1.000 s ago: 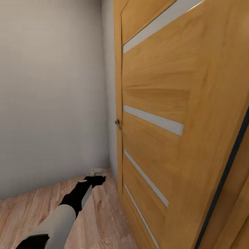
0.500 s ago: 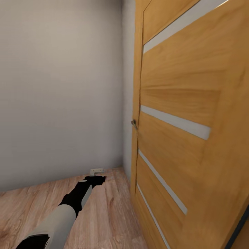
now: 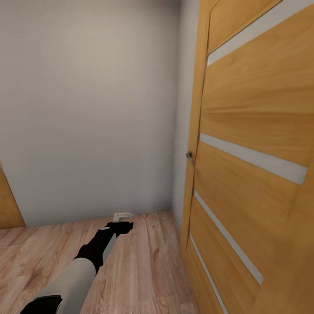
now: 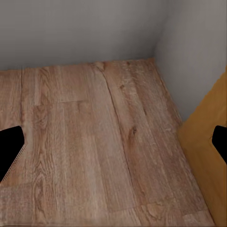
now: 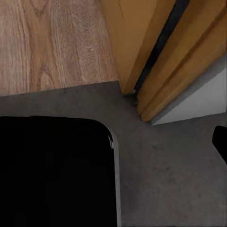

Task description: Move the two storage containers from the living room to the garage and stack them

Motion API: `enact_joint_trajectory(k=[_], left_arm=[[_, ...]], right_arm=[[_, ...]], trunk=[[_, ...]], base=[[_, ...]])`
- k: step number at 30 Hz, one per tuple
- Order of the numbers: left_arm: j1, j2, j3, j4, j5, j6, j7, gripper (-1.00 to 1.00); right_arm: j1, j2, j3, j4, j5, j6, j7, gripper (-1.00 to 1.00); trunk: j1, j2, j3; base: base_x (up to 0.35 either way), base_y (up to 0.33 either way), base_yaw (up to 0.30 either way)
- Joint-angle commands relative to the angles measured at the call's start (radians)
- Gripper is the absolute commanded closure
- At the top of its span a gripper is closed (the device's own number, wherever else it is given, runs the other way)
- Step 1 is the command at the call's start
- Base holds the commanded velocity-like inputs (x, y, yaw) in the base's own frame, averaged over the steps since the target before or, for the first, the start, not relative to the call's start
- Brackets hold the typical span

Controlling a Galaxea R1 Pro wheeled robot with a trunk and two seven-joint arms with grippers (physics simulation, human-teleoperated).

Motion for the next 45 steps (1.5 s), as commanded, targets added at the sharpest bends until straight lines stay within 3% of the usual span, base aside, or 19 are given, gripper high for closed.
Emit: enact_joint_trajectory(k=[1, 11, 37, 45], left_arm=[[-0.001, -0.002, 0.007, -0.001, -0.010, 0.005, -0.002, -1.00], [0.000, -0.002, 0.007, -0.001, -0.010, 0.005, -0.002, -1.00], [-0.001, -0.002, 0.006, -0.001, -0.011, 0.003, -0.002, -1.00], [0.000, -0.002, 0.007, -0.001, -0.011, 0.003, -0.002, -1.00]], right_arm=[[0.000, 0.000, 0.000, 0.001, 0.005, -0.003, -0.006, -1.00], [0.000, 0.000, 0.000, 0.000, 0.005, -0.003, -0.006, -1.00], [0.000, 0.000, 0.000, 0.000, 0.005, -0.003, -0.006, -1.00], [0.000, 0.000, 0.000, 0.001, 0.005, -0.003, -0.006, -1.00]], trunk=[[0.000, -0.001, -0.001], [0.000, -0.001, -0.001], [0.000, -0.001, -0.001], [0.000, -0.001, -0.001]], base=[[0.000, 0.000, 0.279], [0.000, 0.000, 0.217], [0.039, -0.033, 0.008], [0.000, 0.000, 0.254]])
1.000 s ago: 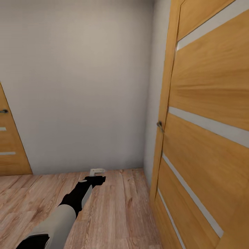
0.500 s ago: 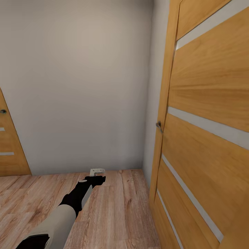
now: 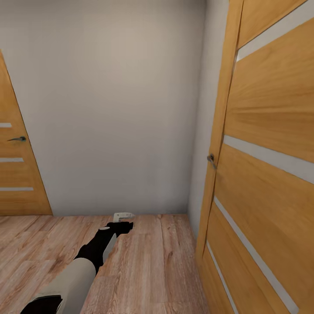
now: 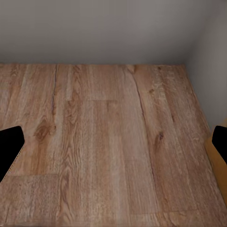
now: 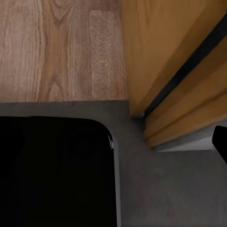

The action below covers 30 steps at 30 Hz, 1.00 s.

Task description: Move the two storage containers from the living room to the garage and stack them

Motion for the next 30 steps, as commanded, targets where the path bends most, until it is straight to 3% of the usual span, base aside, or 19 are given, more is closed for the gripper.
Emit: enact_joint_trajectory(k=[1, 30], left_arm=[[-0.001, -0.002, 0.007, -0.001, -0.010, 0.005, -0.002, -1.00], [-0.001, -0.002, 0.006, -0.001, -0.010, 0.005, -0.002, -1.00]], right_arm=[[0.000, 0.000, 0.000, 0.000, 0.005, -0.003, -0.005, -1.00], [0.000, 0.000, 0.000, 0.001, 0.005, -0.003, -0.005, -1.00]], trunk=[[0.000, -0.001, -0.001], [0.000, -0.001, -0.001]], base=[[0.000, 0.000, 0.277], [0.026, -0.058, 0.020]])
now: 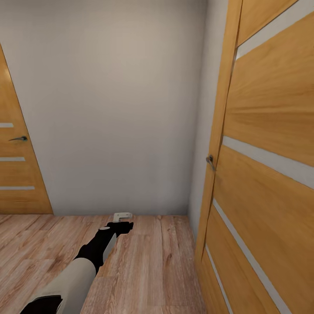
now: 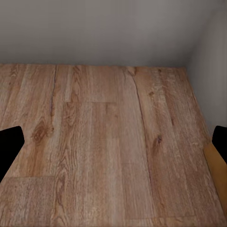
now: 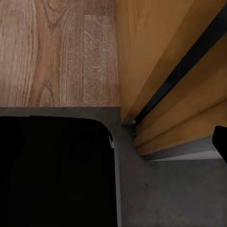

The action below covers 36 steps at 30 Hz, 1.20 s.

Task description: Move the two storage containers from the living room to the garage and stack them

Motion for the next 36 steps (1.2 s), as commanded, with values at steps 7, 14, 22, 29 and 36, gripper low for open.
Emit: enact_joint_trajectory(k=[7, 14, 22, 29, 36], left_arm=[[0.000, -0.001, 0.007, -0.002, -0.010, 0.005, -0.002, -1.00], [0.000, -0.001, 0.007, -0.002, -0.010, 0.005, -0.002, -1.00], [0.000, -0.003, 0.007, -0.002, -0.010, 0.005, -0.002, -1.00], [0.000, -0.003, 0.007, -0.002, -0.010, 0.005, -0.002, -1.00], [0.000, -0.003, 0.007, -0.002, -0.010, 0.005, -0.002, -1.00]], right_arm=[[-0.001, 0.000, 0.000, 0.001, 0.005, -0.003, -0.007, -1.00], [-0.001, 0.000, 0.000, 0.000, 0.005, -0.003, -0.007, -1.00], [-0.001, 0.000, 0.000, 0.001, 0.005, -0.003, -0.007, -1.00], [-0.001, 0.000, 0.000, 0.001, 0.005, -0.003, -0.007, -1.00], [-0.001, 0.000, 0.000, 0.000, 0.005, -0.003, -0.007, -1.00]], trunk=[[0.000, -0.001, -0.001], [0.000, -0.001, -0.001], [0.000, -0.001, -0.001], [0.000, -0.001, -0.001], [0.000, -0.001, -0.001]], base=[[0.000, 0.000, 0.001], [0.000, 0.000, 0.188], [0.000, 0.000, 0.133], [0.000, 0.000, 0.005], [0.000, 0.000, 0.003]])
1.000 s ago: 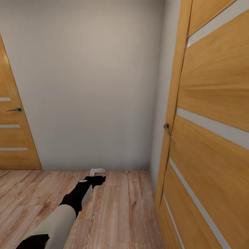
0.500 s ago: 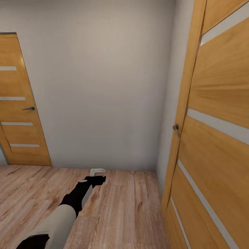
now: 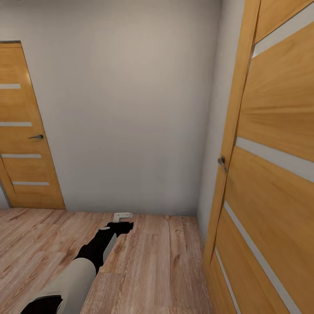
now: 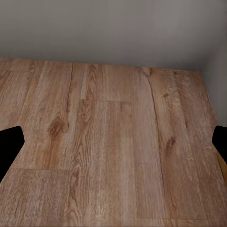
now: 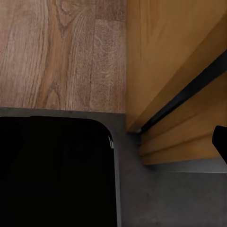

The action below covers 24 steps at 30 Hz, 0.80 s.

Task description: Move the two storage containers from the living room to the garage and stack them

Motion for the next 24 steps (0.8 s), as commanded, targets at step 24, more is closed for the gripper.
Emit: enact_joint_trajectory(k=[24], left_arm=[[0.000, -0.003, 0.006, -0.002, -0.011, 0.005, -0.002, -1.00]], right_arm=[[0.000, 0.000, 0.000, 0.002, 0.005, -0.003, -0.005, -1.00]], trunk=[[0.000, -0.001, -0.001]], base=[[0.007, -0.009, 0.148]])
